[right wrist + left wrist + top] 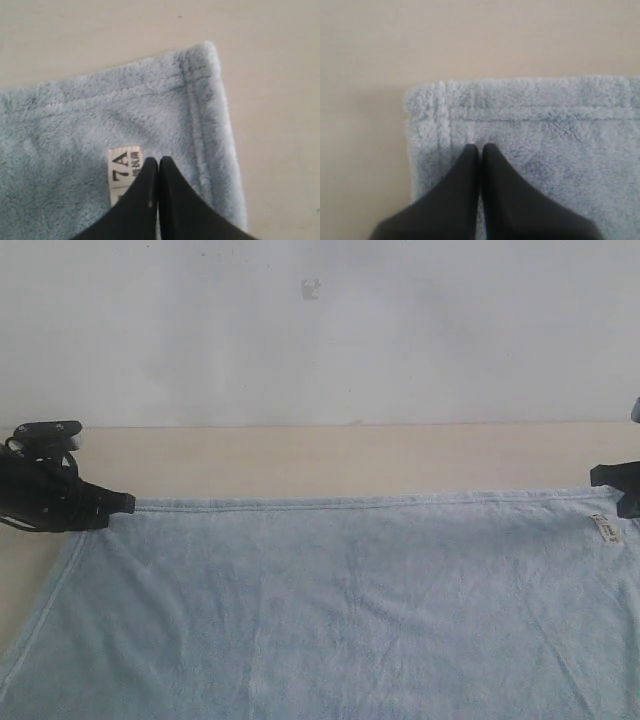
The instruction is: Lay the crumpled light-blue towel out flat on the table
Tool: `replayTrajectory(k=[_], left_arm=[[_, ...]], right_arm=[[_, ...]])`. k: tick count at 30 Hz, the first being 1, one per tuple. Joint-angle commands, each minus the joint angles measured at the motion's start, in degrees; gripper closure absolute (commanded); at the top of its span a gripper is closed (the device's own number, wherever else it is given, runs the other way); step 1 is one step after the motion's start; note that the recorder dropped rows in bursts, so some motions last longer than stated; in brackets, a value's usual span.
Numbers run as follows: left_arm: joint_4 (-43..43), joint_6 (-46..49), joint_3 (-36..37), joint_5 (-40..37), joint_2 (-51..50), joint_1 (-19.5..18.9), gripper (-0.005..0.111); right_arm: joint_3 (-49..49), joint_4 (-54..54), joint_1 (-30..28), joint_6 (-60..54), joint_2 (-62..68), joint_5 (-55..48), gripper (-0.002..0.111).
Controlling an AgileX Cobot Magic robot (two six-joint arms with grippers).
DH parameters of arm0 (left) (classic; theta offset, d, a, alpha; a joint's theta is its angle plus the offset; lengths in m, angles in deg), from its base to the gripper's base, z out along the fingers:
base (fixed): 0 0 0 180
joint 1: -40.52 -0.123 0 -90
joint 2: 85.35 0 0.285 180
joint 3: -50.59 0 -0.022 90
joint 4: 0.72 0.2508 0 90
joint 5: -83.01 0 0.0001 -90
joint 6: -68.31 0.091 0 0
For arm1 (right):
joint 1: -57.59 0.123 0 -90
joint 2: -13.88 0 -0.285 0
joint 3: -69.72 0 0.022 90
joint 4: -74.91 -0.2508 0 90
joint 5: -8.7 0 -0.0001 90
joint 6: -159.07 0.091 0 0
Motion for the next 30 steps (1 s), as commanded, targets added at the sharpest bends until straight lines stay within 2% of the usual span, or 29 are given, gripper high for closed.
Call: replayTrajectory(k=[1, 8, 20, 26, 30], left_arm=[[1.9, -0.4, -3.6, 0.1, -4.8, -0.1, 0.103], [1.9, -0.4, -10.1, -4.5, -7.9, -0.1, 0.103], [2.2, 0.1, -10.8, -4.5, -7.9, -0.1, 0.103], [2.3, 3.7, -13.0, -1.7, -9.6, -0.1, 0.103], [1.7, 4.1, -18.1, -1.8, -5.6, -0.1, 0.103]], right_arm=[[-0.3, 0.3, 0.0, -2.1, 0.0, 2.5, 0.108], [-0.3, 0.3, 0.0, -4.3, 0.0, 5.7, 0.108], [-0.9, 0.3, 0.0, -4.8, 4.9, 9.5, 0.108], [-10.0, 0.3, 0.0, -4.8, 11.1, 2.6, 0.108], [-15.8, 0.6, 0.0, -4.8, 7.3, -3.3, 0.108]])
